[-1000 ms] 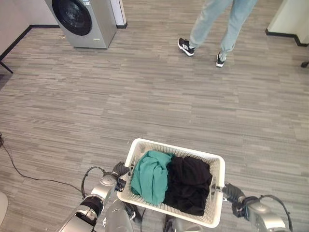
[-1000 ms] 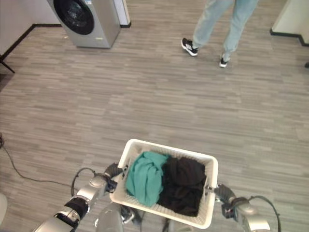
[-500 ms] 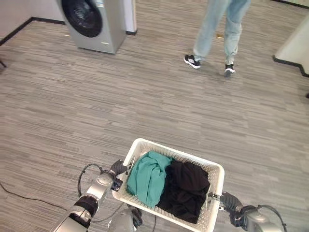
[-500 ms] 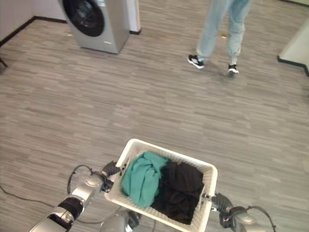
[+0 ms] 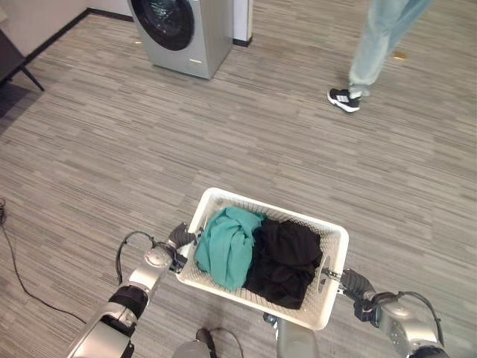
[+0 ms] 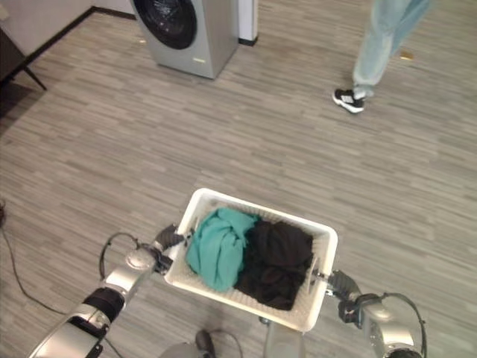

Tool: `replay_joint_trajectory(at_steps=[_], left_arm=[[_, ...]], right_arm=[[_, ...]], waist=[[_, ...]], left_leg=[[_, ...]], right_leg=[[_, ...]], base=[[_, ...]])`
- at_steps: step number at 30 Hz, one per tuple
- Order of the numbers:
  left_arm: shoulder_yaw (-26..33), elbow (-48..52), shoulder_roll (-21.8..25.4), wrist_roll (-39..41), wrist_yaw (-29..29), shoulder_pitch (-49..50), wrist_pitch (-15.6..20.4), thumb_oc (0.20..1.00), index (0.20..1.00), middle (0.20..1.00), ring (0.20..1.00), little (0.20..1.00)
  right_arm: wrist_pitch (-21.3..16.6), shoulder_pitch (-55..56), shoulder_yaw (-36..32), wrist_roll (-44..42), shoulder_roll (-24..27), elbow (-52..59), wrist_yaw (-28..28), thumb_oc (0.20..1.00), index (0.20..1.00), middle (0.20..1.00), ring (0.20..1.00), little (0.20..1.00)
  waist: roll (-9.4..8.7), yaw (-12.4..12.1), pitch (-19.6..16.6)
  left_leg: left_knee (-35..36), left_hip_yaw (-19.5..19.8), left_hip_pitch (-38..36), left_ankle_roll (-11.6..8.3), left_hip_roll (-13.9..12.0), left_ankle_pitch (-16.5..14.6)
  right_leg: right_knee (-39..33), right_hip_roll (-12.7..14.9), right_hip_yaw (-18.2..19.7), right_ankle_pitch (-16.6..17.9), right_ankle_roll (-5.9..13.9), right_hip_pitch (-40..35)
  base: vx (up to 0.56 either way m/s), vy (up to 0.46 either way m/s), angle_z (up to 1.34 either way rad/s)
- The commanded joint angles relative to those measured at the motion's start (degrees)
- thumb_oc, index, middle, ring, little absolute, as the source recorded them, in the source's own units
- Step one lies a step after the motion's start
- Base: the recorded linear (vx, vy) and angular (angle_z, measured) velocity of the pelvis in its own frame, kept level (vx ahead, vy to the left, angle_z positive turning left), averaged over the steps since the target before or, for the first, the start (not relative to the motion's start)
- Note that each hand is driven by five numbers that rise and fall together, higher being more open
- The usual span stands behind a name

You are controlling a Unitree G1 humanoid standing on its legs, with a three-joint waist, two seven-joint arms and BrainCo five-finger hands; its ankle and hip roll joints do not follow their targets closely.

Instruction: Grab the laundry basket,head to the washer,open it,put in the laundry and shut it.

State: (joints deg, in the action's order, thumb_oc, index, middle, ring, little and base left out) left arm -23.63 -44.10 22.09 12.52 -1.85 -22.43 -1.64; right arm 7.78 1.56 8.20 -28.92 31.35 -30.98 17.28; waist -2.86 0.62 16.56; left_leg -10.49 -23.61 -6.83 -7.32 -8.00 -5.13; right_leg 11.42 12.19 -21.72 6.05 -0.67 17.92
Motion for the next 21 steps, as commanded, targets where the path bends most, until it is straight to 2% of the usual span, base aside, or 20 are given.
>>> replay_joint_trajectory(at_steps=[1, 2, 3, 4, 5, 6, 7, 8, 9, 10, 11, 12, 13, 14, 15, 16, 17, 21], left_arm=[[2.64, 1.82, 2.07, 2.06, -3.44, 0.19, 1.93, 0.2, 0.2, 0.2, 0.2, 0.2], [2.64, 1.84, 2.07, 2.06, -3.44, 0.2, 1.92, 0.2, 0.2, 0.2, 0.2, 0.2], [2.61, 2.12, 1.92, 2.37, -3.75, 0.79, 1.48, 0.2, 0.2, 0.2, 0.2, 0.2], [2.64, 2.49, 2.1, 2.59, -3.86, 1.06, 1.28, 0.2, 0.2, 0.2, 0.2, 0.2], [2.69, 2.37, 2.5, 3.41, -3.93, 1.23, 0.81, 0.2, 0.2, 0.2, 0.2, 0.2], [2.67, 2.37, 2.51, 3.43, -3.93, 1.22, 0.8, 0.2, 0.2, 0.2, 0.2, 0.2], [2.23, 1.44, 2.14, 3.73, -3.77, 0.58, 0.81, 0.2, 0.2, 0.2, 0.2, 0.2], [1.42, -0.59, 1.41, 3.08, -3.87, -0.32, 0.83, 0.2, 0.2, 0.2, 0.2, 0.2], [1.38, -0.65, 1.37, 3.07, -3.87, -0.35, 0.88, 0.2, 0.2, 0.2, 0.2, 0.2], [1.43, -0.84, 1.38, 2.91, -3.87, -0.31, 0.88, 0.2, 0.2, 0.2, 0.2, 0.2], [1.57, -1.36, 1.25, 2.26, -3.86, -0.33, 1.06, 0.2, 0.2, 0.2, 0.2, 0.2], [1.81, -1.5, 1.14, 1.25, -4.15, -0.13, 1.24, 0.2, 0.2, 0.2, 0.2, 0.2], [1.98, -1.27, 1.13, 1.67, -4.37, 0.04, 1.25, 0.2, 0.2, 0.2, 0.2, 0.2], [2.28, -1.09, 1.17, 1.48, -4.52, 0.26, 1.52, 0.2, 0.2, 0.2, 0.2, 0.2], [2.65, 0.17, 1.86, 2.23, -4.63, 0.88, 1.56, 0.2, 0.2, 0.2, 0.2, 0.2], [3.57, 1.05, 2.61, 3.73, -4.33, 2.27, 1.18, 0.2, 0.2, 0.2, 0.2, 0.2], [6.24, -7.7, 2.67, 10.11, -3.07, 9.61, 1.36, 0.2, 0.2, 0.2, 0.2, 0.2], [6.38, -6.95, 2.65, 9.99, -3.1, 10.14, 1.54, 0.2, 0.2, 0.2, 0.2, 0.2]], right_arm=[[-0.32, 5.45, -1.48, -4.85, 2.97, 2.8, 5.6, 0.2, 0.2, 0.2, 0.2, 0.2], [-0.31, 5.45, -1.48, -4.85, 2.97, 2.81, 5.6, 0.2, 0.2, 0.2, 0.2, 0.2], [-0.25, 5.6, -1.2, -4.22, 3.55, 3.45, 5.73, 0.2, 0.2, 0.2, 0.2, 0.2], [0.0, 6.07, -1.14, -3.97, 3.87, 3.75, 5.85, 0.2, 0.2, 0.2, 0.2, 0.2], [0.8, 6.47, -1.29, -3.83, 4.6, 4.33, 5.94, 0.2, 0.2, 0.2, 0.2, 0.2], [0.81, 6.48, -1.31, -3.83, 4.58, 4.35, 5.94, 0.2, 0.2, 0.2, 0.2, 0.2], [0.9, 6.33, -1.17, -3.81, 4.65, 4.0, 5.99, 0.2, 0.2, 0.2, 0.2, 0.2], [0.85, 6.23, -1.12, -3.31, 4.34, 3.56, 5.8, 0.2, 0.2, 0.2, 0.2, 0.2], [0.84, 6.26, -1.14, -3.31, 4.34, 3.55, 5.8, 0.2, 0.2, 0.2, 0.2, 0.2], [0.82, 6.53, -1.04, -3.11, 3.99, 3.61, 5.97, 0.2, 0.2, 0.2, 0.2, 0.2], [0.47, 6.66, -0.87, -3.41, 3.85, 3.79, 6.02, 0.2, 0.2, 0.2, 0.2, 0.2], [-0.4, 6.49, -0.04, -3.27, 3.54, 4.0, 6.18, 0.2, 0.2, 0.2, 0.2, 0.2], [-0.62, 6.81, 0.32, -3.36, 3.35, 4.36, 6.9, 0.2, 0.2, 0.2, 0.2, 0.2], [-1.12, 6.61, 0.67, -2.65, 3.73, 4.8, 7.29, 0.2, 0.2, 0.2, 0.2, 0.2], [-0.96, 6.01, 1.22, -1.51, 3.82, 4.51, 7.72, 0.2, 0.2, 0.2, 0.2, 0.2], [-0.48, 5.04, 2.37, 0.47, 4.15, 4.88, 7.88, 0.2, 0.2, 0.2, 0.2, 0.2], [0.02, 7.74, 5.58, -2.2, -2.52, 2.66, 8.37, 0.2, 0.2, 0.2, 0.2, 0.2], [0.02, 7.85, 5.31, -1.63, -2.09, 3.01, 8.03, 0.2, 0.2, 0.2, 0.2, 0.2]], waist=[[1.13, 2.32, 0.1], [1.25, 2.44, 0.12], [0.83, 2.12, 0.44], [0.38, 1.22, 0.76], [-0.62, -0.36, 1.36], [-0.56, -0.24, 1.39], [-0.71, -0.76, 1.42], [-0.52, -1.59, 0.98], [-0.61, -1.71, 0.98], [-0.35, -2.08, 0.6], [0.34, -2.63, 0.21], [1.79, -3.37, -0.3], [1.87, -3.69, -0.53], [2.09, -4.3, -0.74], [1.84, -4.2, -0.68], [2.1, -4.16, -1.41], [0.93, -12.3, -5.13], [1.0, -12.18, -5.47]], left_leg=[[-17.75, 4.51, 4.78, -3.68, -6.35, 21.01], [-17.97, 4.75, 4.93, -3.79, -6.54, 20.96], [-23.83, 3.9, 6.2, -4.89, -9.86, 24.14], [-27.38, 3.93, 8.05, -4.93, -10.97, 24.15], [-30.37, 5.1, 12.57, -5.28, -9.91, 23.86], [-30.53, 5.3, 12.69, -5.29, -9.97, 23.78], [-29.04, 5.23, 14.76, -5.22, -8.71, 22.84], [-20.74, 2.86, 19.47, -4.99, -7.66, 22.23], [-20.49, 2.68, 19.27, -4.98, -7.53, 22.31], [-16.39, 2.02, 19.68, -4.88, -7.47, 22.69], [-7.66, 0.4, 19.75, -4.84, -6.92, 24.21], [1.91, 0.48, 20.82, -5.0, -6.85, 25.58], [7.1, 1.4, 19.69, -4.39, -5.81, 25.91], [10.4, 2.2, 21.63, -5.12, -6.17, 26.13], [10.66, 2.05, 20.63, -4.31, -5.68, 26.83], [10.31, 3.18, 18.44, -2.78, -5.14, 24.69], [4.76, 21.42, 17.45, -2.1, -0.77, 28.16], [5.85, 21.19, 17.35, -2.01, -0.48, 27.81]], right_leg=[[-5.18, -1.31, -0.68, -1.8, 6.08, -10.36], [-5.29, -1.47, -0.87, -1.8, 6.0, -10.48], [-6.44, -3.03, -1.82, -3.39, 4.16, -12.74], [-7.47, -4.29, -2.17, -4.9, 2.91, -15.02], [-8.55, -5.05, -2.8, -6.66, 2.26, -18.55], [-8.61, -5.13, -2.96, -6.66, 2.26, -18.65], [-9.38, -5.46, -2.81, -6.96, 2.45, -20.08], [-10.93, -6.35, -2.45, -7.24, 3.96, -22.46], [-11.0, -6.24, -2.34, -7.2, 4.0, -22.48], [-11.05, -6.46, -1.79, -7.47, 4.51, -23.13], [-10.87, -6.52, -1.63, -8.24, 5.26, -23.83], [-10.64, -6.82, -1.54, -8.97, 6.21, -24.85], [-9.99, -6.01, -1.64, -9.5, 6.69, -25.62], [-9.75, -5.9, -1.43, -10.64, 7.16, -27.49], [-8.69, -4.99, -2.14, -10.76, 7.26, -28.62], [-6.51, -5.46, -0.96, -12.98, 7.14, -28.42], [-9.23, -9.82, 0.76, -15.42, 4.54, -36.72], [-9.91, -9.6, 0.82, -14.73, 4.89, -36.33]], base=[[0.38, -0.487, 0.48], [0.39, -0.552, 0.49], [0.26, -0.393, 0.23], [0.52, -0.627, 0.14], [0.38, -0.407, 0.07], [0.37, -0.304, 0.05], [0.41, -0.151, -0.04], [0.42, -0.15, 0.1], [0.44, -0.09, 0.2], [0.33, 0.028, -0.13], [0.55, 0.112, -0.44], [0.57, 0.147, -0.64], [0.64, 0.136, -0.5], [0.49, 0.057, -0.49], [0.54, 0.048, -0.64], [0.39, 0.045, -0.5], [0.33, 0.04, -0.35], [0.06, 0.016, -0.32]])
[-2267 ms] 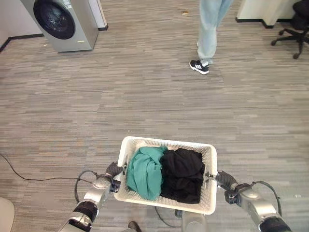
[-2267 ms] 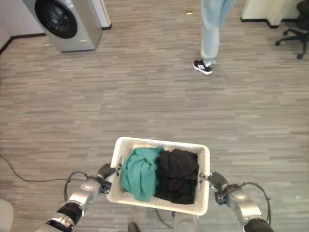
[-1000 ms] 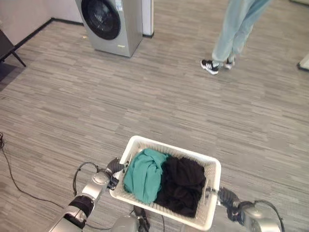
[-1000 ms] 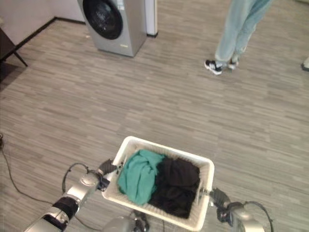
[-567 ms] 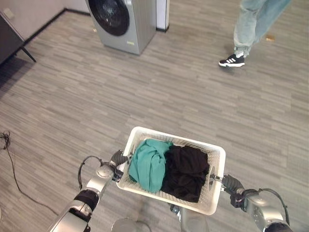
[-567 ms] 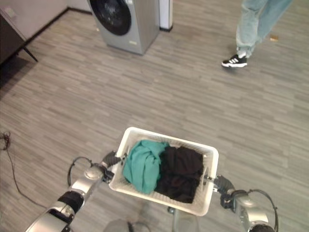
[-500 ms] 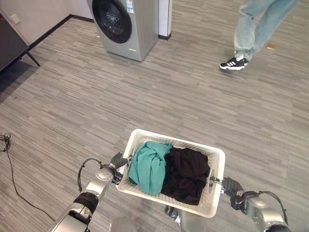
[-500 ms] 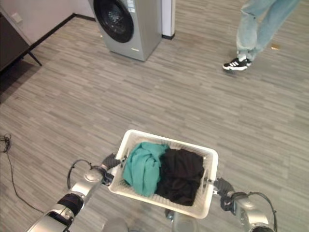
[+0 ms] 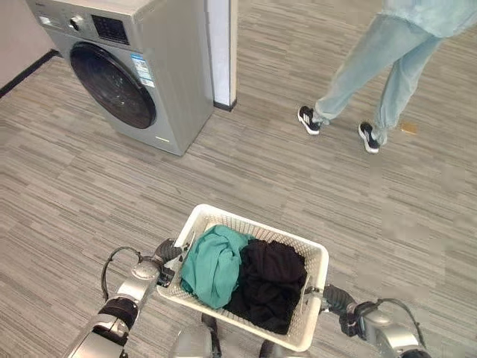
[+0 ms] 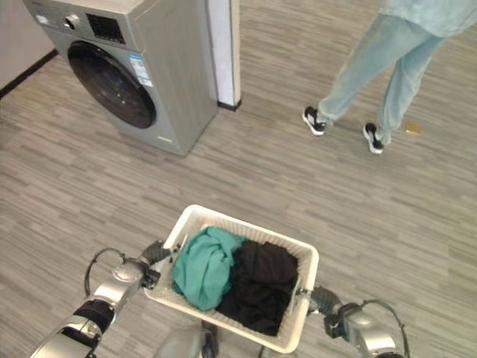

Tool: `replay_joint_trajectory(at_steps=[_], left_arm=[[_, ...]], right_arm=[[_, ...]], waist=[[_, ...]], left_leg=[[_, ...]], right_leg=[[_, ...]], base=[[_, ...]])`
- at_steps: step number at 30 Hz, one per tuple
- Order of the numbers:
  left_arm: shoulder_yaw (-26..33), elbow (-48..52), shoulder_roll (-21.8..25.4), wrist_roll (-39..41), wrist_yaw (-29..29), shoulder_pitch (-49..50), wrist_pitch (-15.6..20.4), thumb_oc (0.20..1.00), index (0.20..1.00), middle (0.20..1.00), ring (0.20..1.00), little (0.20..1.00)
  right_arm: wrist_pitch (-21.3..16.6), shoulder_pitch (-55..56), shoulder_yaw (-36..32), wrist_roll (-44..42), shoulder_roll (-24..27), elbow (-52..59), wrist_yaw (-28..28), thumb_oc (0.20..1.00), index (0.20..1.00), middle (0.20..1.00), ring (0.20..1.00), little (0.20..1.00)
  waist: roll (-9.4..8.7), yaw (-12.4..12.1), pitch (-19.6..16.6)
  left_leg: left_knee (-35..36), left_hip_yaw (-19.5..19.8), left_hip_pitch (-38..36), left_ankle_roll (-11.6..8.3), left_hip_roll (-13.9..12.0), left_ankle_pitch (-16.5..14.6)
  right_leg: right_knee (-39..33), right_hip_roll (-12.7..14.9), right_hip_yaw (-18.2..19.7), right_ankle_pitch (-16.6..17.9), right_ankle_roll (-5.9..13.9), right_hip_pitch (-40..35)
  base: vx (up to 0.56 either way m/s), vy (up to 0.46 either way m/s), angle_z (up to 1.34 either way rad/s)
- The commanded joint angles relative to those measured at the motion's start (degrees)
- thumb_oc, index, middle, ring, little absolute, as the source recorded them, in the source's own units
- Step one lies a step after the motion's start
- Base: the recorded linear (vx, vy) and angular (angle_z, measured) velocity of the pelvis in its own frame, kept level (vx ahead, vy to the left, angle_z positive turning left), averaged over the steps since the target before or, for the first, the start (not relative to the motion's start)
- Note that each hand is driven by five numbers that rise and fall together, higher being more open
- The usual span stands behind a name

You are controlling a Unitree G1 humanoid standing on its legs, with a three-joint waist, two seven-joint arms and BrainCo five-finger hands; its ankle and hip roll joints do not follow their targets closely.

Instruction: Grab the laundry basket,head to the washer,open it,put in the laundry and shut it.

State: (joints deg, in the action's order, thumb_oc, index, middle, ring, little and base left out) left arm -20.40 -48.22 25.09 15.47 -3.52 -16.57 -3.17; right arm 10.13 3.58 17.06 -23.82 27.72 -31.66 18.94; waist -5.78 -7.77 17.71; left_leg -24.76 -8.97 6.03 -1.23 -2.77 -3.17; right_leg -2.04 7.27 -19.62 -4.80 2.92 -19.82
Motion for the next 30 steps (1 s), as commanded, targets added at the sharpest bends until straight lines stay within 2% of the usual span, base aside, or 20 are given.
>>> replay_joint_trajectory(at_steps=[1, 15, 30], left_arm=[[3.15, -2.83, -0.36, 7.03, -1.43, 4.28, 3.08, 0.2, 0.2, 0.2, 0.2, 0.2], [3.82, -2.54, -0.32, 6.23, -1.45, 5.23, 3.44, 0.2, 0.2, 0.2, 0.2, 0.2], [3.62, -4.38, -0.81, 6.69, -1.22, 4.14, 3.47, 0.2, 0.2, 0.2, 0.2, 0.2]], right_arm=[[-2.33, 5.84, -3.55, -6.73, 1.54, 3.7, 6.37, 0.2, 0.2, 0.2, 0.2, 0.2], [-2.26, 6.03, -3.78, -5.66, 1.68, 2.28, 6.44, 0.2, 0.2, 0.2, 0.2, 0.2], [-2.67, 5.1, -3.19, -4.04, 1.75, 1.38, 6.47, 0.2, 0.2, 0.2, 0.2, 0.2]], waist=[[3.92, -3.8, -6.63], [4.06, -2.65, -7.73], [4.5, -1.97, -8.12]], left_leg=[[20.13, 6.54, 4.49, -8.09, -5.72, 25.86], [22.04, 4.66, 3.5, -7.3, -5.08, 23.67], [22.52, 4.13, 1.98, -7.45, -5.08, 24.18]], right_leg=[[3.55, -4.69, -1.28, -3.88, 1.29, 1.41], [2.13, -3.34, -0.21, -2.47, 2.48, 2.17], [2.39, -3.26, 0.18, -2.38, 2.45, 1.79]], base=[[0.01, 0.013, -0.12], [0.04, 0.019, 0.01], [0.0, 0.005, -0.03]])
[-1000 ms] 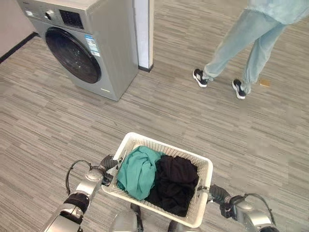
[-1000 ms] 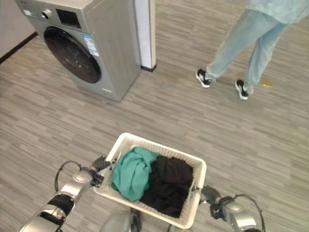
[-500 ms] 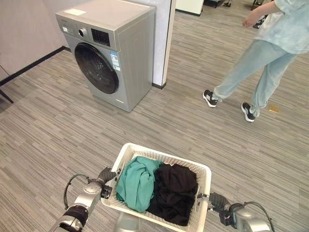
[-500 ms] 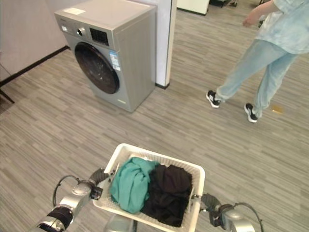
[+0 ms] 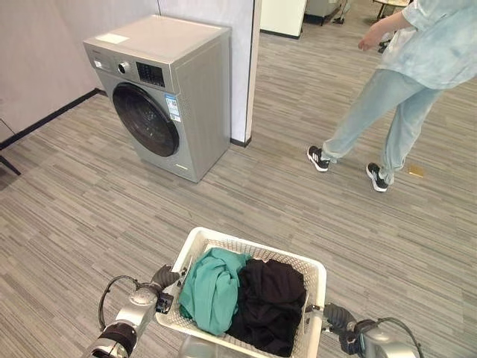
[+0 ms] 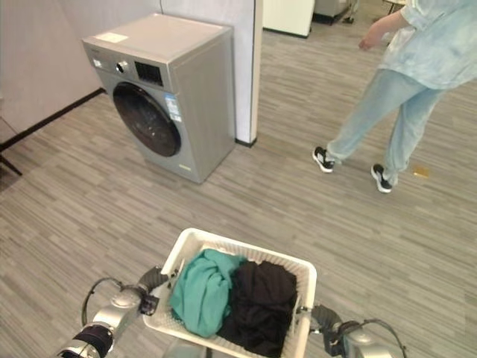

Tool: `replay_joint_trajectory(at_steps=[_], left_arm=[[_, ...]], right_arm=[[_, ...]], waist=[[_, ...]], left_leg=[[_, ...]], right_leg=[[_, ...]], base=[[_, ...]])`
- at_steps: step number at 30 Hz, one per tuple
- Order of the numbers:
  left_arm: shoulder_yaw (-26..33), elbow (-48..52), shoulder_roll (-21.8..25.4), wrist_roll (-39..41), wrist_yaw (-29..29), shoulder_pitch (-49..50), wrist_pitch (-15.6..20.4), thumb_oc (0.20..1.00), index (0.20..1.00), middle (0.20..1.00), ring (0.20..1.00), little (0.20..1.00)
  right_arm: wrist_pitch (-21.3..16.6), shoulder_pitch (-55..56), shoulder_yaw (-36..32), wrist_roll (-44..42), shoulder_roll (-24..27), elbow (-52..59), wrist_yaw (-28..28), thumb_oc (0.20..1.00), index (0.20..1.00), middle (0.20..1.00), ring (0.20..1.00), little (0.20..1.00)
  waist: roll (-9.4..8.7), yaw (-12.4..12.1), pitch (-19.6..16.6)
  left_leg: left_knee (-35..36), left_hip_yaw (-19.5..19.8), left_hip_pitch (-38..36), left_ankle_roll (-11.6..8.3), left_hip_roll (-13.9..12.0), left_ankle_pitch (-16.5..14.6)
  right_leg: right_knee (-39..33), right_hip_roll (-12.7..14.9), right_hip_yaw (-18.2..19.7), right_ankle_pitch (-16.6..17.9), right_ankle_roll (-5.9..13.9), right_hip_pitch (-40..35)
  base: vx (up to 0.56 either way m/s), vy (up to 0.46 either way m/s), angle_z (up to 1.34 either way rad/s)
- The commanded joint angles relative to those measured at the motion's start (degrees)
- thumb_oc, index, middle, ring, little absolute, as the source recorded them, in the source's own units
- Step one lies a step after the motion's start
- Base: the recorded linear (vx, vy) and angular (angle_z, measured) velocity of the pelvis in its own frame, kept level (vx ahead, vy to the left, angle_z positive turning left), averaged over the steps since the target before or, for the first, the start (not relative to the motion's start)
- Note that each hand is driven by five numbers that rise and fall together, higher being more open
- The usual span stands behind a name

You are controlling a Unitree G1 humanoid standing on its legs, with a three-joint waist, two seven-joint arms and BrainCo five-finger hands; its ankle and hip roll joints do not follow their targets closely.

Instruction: Grab the laundry basket,head to the washer,open it,put in the laundry and shut it.

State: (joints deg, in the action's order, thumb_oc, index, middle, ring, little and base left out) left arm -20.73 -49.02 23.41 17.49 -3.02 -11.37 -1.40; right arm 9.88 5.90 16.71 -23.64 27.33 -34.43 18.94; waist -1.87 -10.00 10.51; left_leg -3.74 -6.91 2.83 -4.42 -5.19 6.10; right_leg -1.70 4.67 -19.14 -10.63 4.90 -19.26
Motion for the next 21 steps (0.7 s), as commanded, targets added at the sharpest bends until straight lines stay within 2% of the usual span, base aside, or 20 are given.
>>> replay_joint_trajectory(at_steps=[1, 2, 3, 11, 14, 21], left_arm=[[4.1, -3.4, 0.85, 4.71, -1.62, -1.0, 1.71, 0.2, 0.2, 0.2, 0.2, 0.2], [4.12, -3.44, 0.81, 4.64, -1.56, -0.91, 1.72, 0.2, 0.2, 0.2, 0.2, 0.2], [-2.22, -17.25, -13.36, 3.7, 2.34, -15.2, 2.11, 0.2, 0.2, 0.2, 0.2, 0.2], [-1.81, -17.48, -13.0, 4.38, 1.89, -14.68, 2.24, 0.2, 0.2, 0.2, 0.2, 0.2], [-1.61, -17.41, -12.75, 4.62, 1.38, -13.84, 2.34, 0.2, 0.2, 0.2, 0.2, 0.2], [-1.48, -17.66, -11.72, 3.38, 0.86, -11.89, 2.59, 0.2, 0.2, 0.2, 0.2, 0.2]], right_arm=[[-2.41, 2.77, -2.7, -3.97, 2.06, 4.2, 6.47, 0.2, 0.2, 0.2, 0.2, 0.2], [-2.45, 2.76, -2.63, -3.7, 2.06, 4.02, 6.47, 0.2, 0.2, 0.2, 0.2, 0.2], [-4.76, -13.92, 3.91, -4.69, -7.78, -25.46, -2.45, 0.2, 0.2, 0.2, 0.2, 0.2], [-4.72, -11.3, 2.94, -5.86, -7.51, -24.77, -0.56, 0.2, 0.2, 0.2, 0.2, 0.2], [-4.65, -10.95, 1.8, -5.7, -6.97, -25.97, -0.68, 0.2, 0.2, 0.2, 0.2, 0.2], [-4.31, -10.95, 1.39, -5.08, -7.5, -27.34, 0.41, 0.2, 0.2, 0.2, 0.2, 0.2]], waist=[[0.65, 0.25, -0.98], [0.68, 0.21, -1.09], [1.23, 10.76, -3.59], [1.22, 10.83, -4.12], [0.53, 10.81, -3.95], [-1.07, 9.89, -4.71]], left_leg=[[1.63, 2.01, 5.05, -4.36, -2.7, 15.06], [1.81, 1.89, 4.87, -4.41, -2.77, 15.16], [-5.38, -23.58, 4.2, -0.96, -6.68, 1.18], [-6.1, -23.89, 4.05, -1.09, -6.75, 0.8], [-6.88, -23.87, 4.58, -0.47, -6.78, -0.57], [-6.77, -24.13, 4.24, 1.74, -4.09, -4.11]], right_leg=[[1.99, -0.57, -0.4, 3.6, 0.61, 1.17], [1.91, -0.54, -0.44, 3.6, 0.68, 1.07], [3.89, 4.52, -4.69, 4.23, 1.59, 7.13], [3.74, 4.43, -4.98, 4.1, 1.58, 6.47], [4.05, 4.64, -4.73, 4.35, 1.86, 6.71], [4.83, 6.86, -3.53, 8.45, 4.29, 6.8]], base=[[-0.03, 0.005, 0.01], [0.0, 0.0, 0.0], [0.0, 0.0, 0.0], [0.03, 0.003, -0.01], [0.06, 0.045, 0.0], [0.1, 0.099, -0.08]])
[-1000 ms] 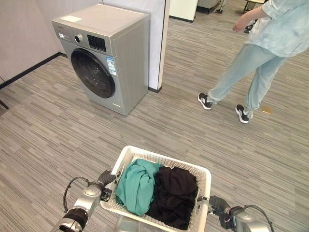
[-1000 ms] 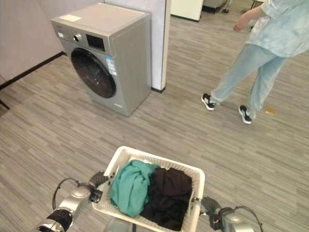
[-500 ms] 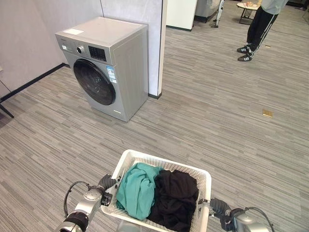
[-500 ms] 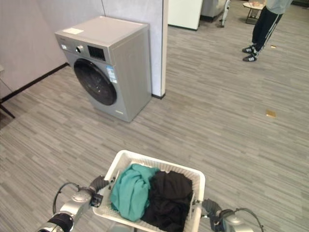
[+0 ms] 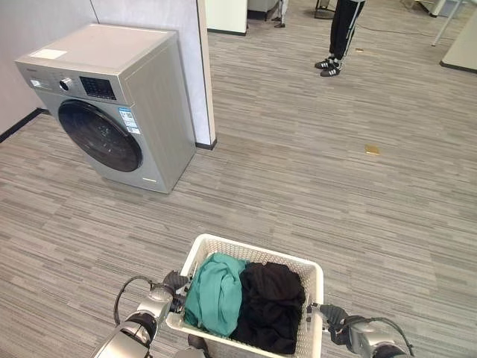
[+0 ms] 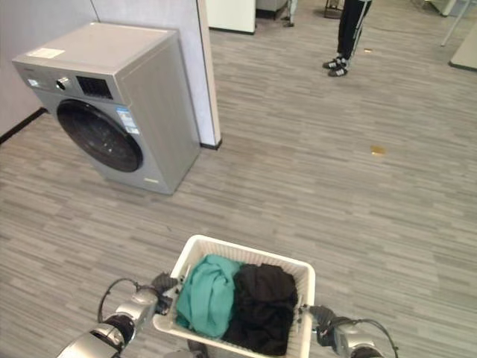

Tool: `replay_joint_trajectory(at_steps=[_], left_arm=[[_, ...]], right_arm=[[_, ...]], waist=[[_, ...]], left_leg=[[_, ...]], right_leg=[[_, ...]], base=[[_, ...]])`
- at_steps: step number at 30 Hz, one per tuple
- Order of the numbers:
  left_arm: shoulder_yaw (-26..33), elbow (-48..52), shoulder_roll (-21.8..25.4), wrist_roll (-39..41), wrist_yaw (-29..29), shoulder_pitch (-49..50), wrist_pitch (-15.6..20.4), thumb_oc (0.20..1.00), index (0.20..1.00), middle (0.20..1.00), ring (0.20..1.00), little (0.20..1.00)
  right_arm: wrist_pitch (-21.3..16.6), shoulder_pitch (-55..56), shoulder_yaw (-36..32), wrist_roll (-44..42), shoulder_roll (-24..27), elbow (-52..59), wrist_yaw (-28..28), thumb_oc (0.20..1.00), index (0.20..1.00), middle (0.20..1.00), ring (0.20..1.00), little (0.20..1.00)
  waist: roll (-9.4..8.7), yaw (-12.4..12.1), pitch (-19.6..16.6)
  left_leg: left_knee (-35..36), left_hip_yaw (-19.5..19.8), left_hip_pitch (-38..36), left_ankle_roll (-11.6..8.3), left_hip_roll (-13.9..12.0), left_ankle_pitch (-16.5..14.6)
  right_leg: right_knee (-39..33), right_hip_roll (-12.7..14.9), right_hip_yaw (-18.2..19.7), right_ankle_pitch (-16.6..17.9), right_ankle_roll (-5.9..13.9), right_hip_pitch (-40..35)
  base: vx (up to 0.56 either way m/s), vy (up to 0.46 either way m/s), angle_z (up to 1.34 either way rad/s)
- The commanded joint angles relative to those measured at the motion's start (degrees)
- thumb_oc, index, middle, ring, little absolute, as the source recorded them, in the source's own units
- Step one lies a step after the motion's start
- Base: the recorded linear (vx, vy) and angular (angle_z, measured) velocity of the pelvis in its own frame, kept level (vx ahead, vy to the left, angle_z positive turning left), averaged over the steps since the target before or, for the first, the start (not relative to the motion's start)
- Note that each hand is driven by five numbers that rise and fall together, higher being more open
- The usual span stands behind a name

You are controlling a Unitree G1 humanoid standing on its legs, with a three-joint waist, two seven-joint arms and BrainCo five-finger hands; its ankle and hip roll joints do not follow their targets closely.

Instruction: Grab the laundry basket,head to the washer,open it,put in the laundry and shut it.

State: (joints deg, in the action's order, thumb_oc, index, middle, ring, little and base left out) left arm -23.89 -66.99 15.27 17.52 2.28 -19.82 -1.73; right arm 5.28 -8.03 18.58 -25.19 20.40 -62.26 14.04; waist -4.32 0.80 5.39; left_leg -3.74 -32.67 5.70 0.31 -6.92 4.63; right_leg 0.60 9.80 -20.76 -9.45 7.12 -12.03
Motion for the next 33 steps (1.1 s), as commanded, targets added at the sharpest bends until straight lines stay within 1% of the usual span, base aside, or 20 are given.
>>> replay_joint_trajectory(at_steps=[1, 6, 8, 10, 11, 13, 14, 15, 16, 17, 18, 20, 22, 23, 24, 27, 28, 30, 32, 33], left_arm=[[1.58, 0.47, -3.44, 2.95, -4.35, -3.52, 2.99, 0.2, 0.2, 0.2, 0.2, 0.2], [2.28, 7.07, -2.32, 3.77, -2.2, -3.41, 4.19, 0.2, 0.2, 0.2, 0.2, 0.2], [2.07, 8.8, -2.02, 3.99, -2.27, -3.07, 4.18, 0.2, 0.2, 0.2, 0.2, 0.2], [2.41, 14.19, -0.68, 4.93, -1.77, -1.52, 4.45, 0.2, 0.2, 0.2, 0.2, 0.2], [2.42, 14.29, -0.65, 4.92, -1.75, -1.45, 4.39, 0.2, 0.2, 0.2, 0.2, 0.2], [3.34, 17.05, 0.47, 4.75, -1.66, 0.41, 4.31, 0.2, 0.2, 0.2, 0.2, 0.2], [3.75, 19.04, 1.55, 4.36, -1.49, 1.74, 4.23, 0.2, 0.2, 0.2, 0.2, 0.2], [3.77, 19.08, 1.54, 4.35, -1.48, 1.79, 4.2, 0.2, 0.2, 0.2, 0.2, 0.2], [4.44, 18.29, 1.99, 3.36, -1.42, 1.83, 3.84, 0.2, 0.2, 0.2, 0.2, 0.2], [4.45, 18.29, 1.98, 3.35, -1.42, 1.84, 3.84, 0.2, 0.2, 0.2, 0.2, 0.2], [4.86, 18.1, 2.37, 2.7, -1.1, 1.71, 3.97, 0.2, 0.2, 0.2, 0.2, 0.2], [4.9, 18.43, 2.37, 2.47, -1.12, 2.08, 3.82, 0.2, 0.2, 0.2, 0.2, 0.2], [5.64, 19.1, 2.96, 2.65, -0.94, 2.6, 4.17, 0.2, 0.2, 0.2, 0.2, 0.2], [6.25, 19.41, 3.45, 2.35, -1.14, 2.9, 4.29, 0.2, 0.2, 0.2, 0.2, 0.2], [6.26, 19.41, 3.48, 2.35, -1.15, 2.89, 4.29, 0.2, 0.2, 0.2, 0.2, 0.2], [6.63, 20.56, 4.1, 2.11, -1.23, 2.8, 4.72, 0.2, 0.2, 0.2, 0.2, 0.2], [6.52, 20.46, 4.24, 1.86, -1.44, 2.72, 4.35, 0.2, 0.2, 0.2, 0.2, 0.2], [6.28, 20.09, 3.72, 1.26, -1.72, 2.71, 4.24, 0.2, 0.2, 0.2, 0.2, 0.2], [5.42, 19.68, 3.4, 1.5, -1.88, 1.92, 4.09, 0.2, 0.2, 0.2, 0.2, 0.2], [5.41, 19.67, 3.4, 1.51, -1.87, 1.9, 4.09, 0.2, 0.2, 0.2, 0.2, 0.2]], right_arm=[[0.18, 2.8, -0.36, -3.49, -0.56, 0.78, 5.34, 0.2, 0.2, 0.2, 0.2, 0.2], [-2.32, 2.43, 0.73, -5.45, -0.28, 10.5, 6.0, 0.2, 0.2, 0.2, 0.2, 0.2], [-2.75, 2.68, 0.53, -5.29, -0.19, 11.75, 5.45, 0.2, 0.2, 0.2, 0.2, 0.2], [-3.96, 2.61, -0.62, -5.85, 0.01, 14.57, 4.41, 0.2, 0.2, 0.2, 0.2, 0.2], [-3.95, 2.64, -0.61, -5.85, 0.01, 14.6, 4.4, 0.2, 0.2, 0.2, 0.2, 0.2], [-4.19, 2.4, -0.85, -5.34, 0.19, 15.42, 4.04, 0.2, 0.2, 0.2, 0.2, 0.2], [-4.3, 2.53, -1.31, -5.17, 0.85, 16.58, 3.92, 0.2, 0.2, 0.2, 0.2, 0.2], [-4.28, 2.56, -1.29, -5.17, 0.86, 16.6, 3.92, 0.2, 0.2, 0.2, 0.2, 0.2], [-3.59, 2.84, -1.98, -5.23, 1.35, 17.93, 4.24, 0.2, 0.2, 0.2, 0.2, 0.2], [-3.57, 2.86, -1.97, -5.23, 1.37, 17.96, 4.24, 0.2, 0.2, 0.2, 0.2, 0.2], [-3.75, 3.12, -1.82, -5.29, 1.29, 18.0, 4.04, 0.2, 0.2, 0.2, 0.2, 0.2], [-3.79, 3.12, -1.79, -5.12, 1.46, 18.08, 3.99, 0.2, 0.2, 0.2, 0.2, 0.2], [-4.19, 2.91, -1.68, -5.07, 2.17, 18.24, 4.03, 0.2, 0.2, 0.2, 0.2, 0.2], [-4.42, 2.69, -1.89, -5.72, 2.39, 18.38, 3.23, 0.2, 0.2, 0.2, 0.2, 0.2], [-4.42, 2.67, -1.88, -5.72, 2.37, 18.38, 3.23, 0.2, 0.2, 0.2, 0.2, 0.2], [-4.3, 3.27, -2.6, -5.03, 3.27, 19.73, 3.37, 0.2, 0.2, 0.2, 0.2, 0.2], [-3.89, 4.05, -3.12, -4.85, 3.72, 21.14, 3.52, 0.2, 0.2, 0.2, 0.2, 0.2], [-3.62, 4.71, -3.09, -4.74, 4.18, 21.02, 4.01, 0.2, 0.2, 0.2, 0.2, 0.2], [-3.48, 5.26, -3.62, -5.45, 5.84, 22.99, 4.14, 0.2, 0.2, 0.2, 0.2, 0.2], [-3.48, 5.27, -3.64, -5.45, 5.84, 23.0, 4.14, 0.2, 0.2, 0.2, 0.2, 0.2]], waist=[[1.29, -1.07, 0.27], [1.58, -2.94, -0.55], [1.82, -3.08, -0.53], [3.26, -3.49, -0.11], [3.23, -3.5, -0.12], [4.6, -3.45, 0.8], [6.55, -2.41, 1.89], [6.48, -2.4, 1.8], [7.37, -0.86, 2.12], [7.31, -0.73, 2.18], [7.11, -1.99, 1.95], [6.93, -1.18, 2.21], [6.02, -0.46, 2.34], [5.09, -0.2, 2.52], [5.04, -0.19, 2.41], [4.3, 1.42, 2.92], [3.75, 1.7, 2.73], [3.25, 1.86, 1.88], [3.01, 2.54, 2.03], [3.04, 2.69, 1.97]], left_leg=[[-6.74, 1.66, 1.26, -2.73, -1.9, -3.06], [-4.01, 3.44, -1.1, 0.15, 3.86, -5.98], [-3.15, 3.93, -1.79, 0.64, 4.77, -6.11], [-0.34, 6.2, -4.67, 2.28, 7.58, -6.42], [-0.19, 6.18, -4.74, 2.35, 7.68, -6.39], [2.0, 7.28, -7.71, 3.64, 9.04, -6.63], [2.45, 8.45, -8.41, 4.14, 7.67, -5.12], [2.41, 8.43, -8.3, 4.15, 7.75, -5.15], [4.33, 11.69, -10.37, 3.03, 7.58, -3.9], [4.41, 11.81, -10.47, 3.01, 7.66, -3.85], [5.08, 11.96, -11.41, 2.17, 7.95, -5.09], [5.22, 12.97, -11.35, 1.85, 7.6, -4.7], [5.29, 15.67, -12.19, 0.71, 7.85, -5.07], [5.82, 16.87, -13.7, -0.05, 8.13, -6.15], [5.81, 16.85, -13.5, -0.05, 8.14, -6.03], [5.43, 20.4, -15.25, -0.64, 8.14, -7.31], [4.85, 21.36, -15.74, -0.77, 8.19, -8.34], [2.69, 21.85, -16.21, -1.04, 7.73, -9.84], [-5.99, 21.43, -12.79, -3.94, 5.2, -8.12], [-6.39, 21.61, -12.47, -3.98, 5.11, -8.28]], right_leg=[[2.69, 2.11, -1.84, 7.87, 2.41, -0.44], [7.99, 5.93, -1.43, 14.54, 5.15, 0.11], [10.02, 6.48, -1.14, 15.53, 5.46, 0.7], [19.12, 8.03, -0.18, 20.01, 6.53, 3.92], [19.29, 8.13, -0.12, 19.95, 6.56, 4.0], [27.15, 10.18, -0.81, 23.54, 7.05, 7.2], [32.56, 6.93, 0.65, 22.04, 5.66, 11.96], [32.8, 7.06, 0.71, 21.91, 5.67, 12.16], [30.35, 1.81, 2.86, 13.57, 3.21, 17.28], [30.45, 1.91, 2.75, 13.43, 3.19, 17.19], [25.55, 5.36, -2.59, 11.81, 3.18, 16.36], [22.28, 4.64, -4.01, 11.47, 1.83, 16.22], [13.63, 1.03, 1.19, 11.5, 1.68, 19.67], [6.06, 0.04, 3.8, 14.27, 2.54, 20.14], [5.74, 0.01, 3.79, 14.54, 2.5, 20.18], [3.78, -0.49, 10.68, 18.53, 3.89, 24.2], [3.21, -1.18, 11.49, 17.76, 3.47, 23.0], [3.03, -2.09, 10.49, 16.84, 2.38, 20.69], [2.93, -2.8, 7.53, 14.7, 0.38, 18.13], [2.88, -2.81, 7.35, 14.71, 0.34, 18.16]], base=[[0.12, 0.149, -0.02], [0.13, 0.185, 0.03], [0.08, 0.153, 0.25], [0.14, 0.252, 0.32], [0.14, 0.233, 0.39], [0.11, 0.204, 0.58], [0.08, 0.14, 0.48], [0.19, 0.083, 0.51], [0.15, 0.032, 0.72], [0.3, 0.038, 1.12], [0.11, -0.019, 1.1], [0.1, -0.07, 0.79], [0.25, -0.182, 0.49], [0.23, -0.185, 0.36], [0.22, -0.154, 0.37], [0.22, -0.138, 0.64], [0.31, -0.262, 0.84], [0.25, -0.269, 0.85], [0.14, -0.24, 0.81], [0.05, -0.249, 0.74]])
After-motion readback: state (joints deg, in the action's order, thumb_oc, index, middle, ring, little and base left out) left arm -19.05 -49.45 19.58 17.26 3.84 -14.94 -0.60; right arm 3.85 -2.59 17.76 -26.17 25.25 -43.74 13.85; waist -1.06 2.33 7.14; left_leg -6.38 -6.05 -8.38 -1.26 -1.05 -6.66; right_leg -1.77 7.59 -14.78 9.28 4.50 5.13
